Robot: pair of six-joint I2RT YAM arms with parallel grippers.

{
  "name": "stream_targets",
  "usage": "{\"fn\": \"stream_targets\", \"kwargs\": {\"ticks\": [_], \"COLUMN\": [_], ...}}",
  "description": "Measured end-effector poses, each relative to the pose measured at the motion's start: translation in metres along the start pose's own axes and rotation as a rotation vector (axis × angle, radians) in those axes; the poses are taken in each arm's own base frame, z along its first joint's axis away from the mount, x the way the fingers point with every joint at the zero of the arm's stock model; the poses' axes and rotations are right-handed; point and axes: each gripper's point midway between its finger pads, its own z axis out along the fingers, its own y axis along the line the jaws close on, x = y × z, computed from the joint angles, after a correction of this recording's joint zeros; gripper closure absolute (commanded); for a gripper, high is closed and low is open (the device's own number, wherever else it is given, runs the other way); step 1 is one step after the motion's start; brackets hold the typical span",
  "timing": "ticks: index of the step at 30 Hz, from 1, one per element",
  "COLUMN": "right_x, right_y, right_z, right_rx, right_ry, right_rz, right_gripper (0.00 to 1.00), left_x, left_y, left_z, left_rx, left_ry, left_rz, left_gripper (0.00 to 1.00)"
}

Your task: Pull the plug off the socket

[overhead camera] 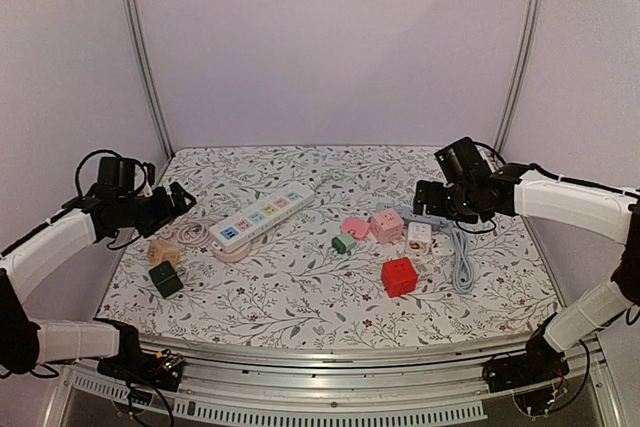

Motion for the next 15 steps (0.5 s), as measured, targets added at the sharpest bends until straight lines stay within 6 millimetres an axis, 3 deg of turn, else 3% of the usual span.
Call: {"fn": "stream_targets", "kwargs": {"ticks": [6,12,15], "right_x": [-0.027,-0.040,-0.042], "right_y": [-0.052,-0.089,-0.100], "right_z": [-0.025,-0.066,-0.085], "right_rx": [0.038,0.039,0.030], "right_ry": [-0.077,-0.201,-0.271], "right_rz": [0.025,0.040,0.033], "right_gripper": [0.01,0.01,0.01], "left_x": [-0.038,-0.083,-0.092], "left_y": [0.013,-0.017,-0.030], "left_z": [-0.029,-0.084,-0.116], "left_rx": [-0.004,0.019,0.030], "left_ry": [-0.119,-0.291,-0.393], "left_rz": [0.014,0.178,0.267], "left_gripper": [0.01,0.00,0.01]}}
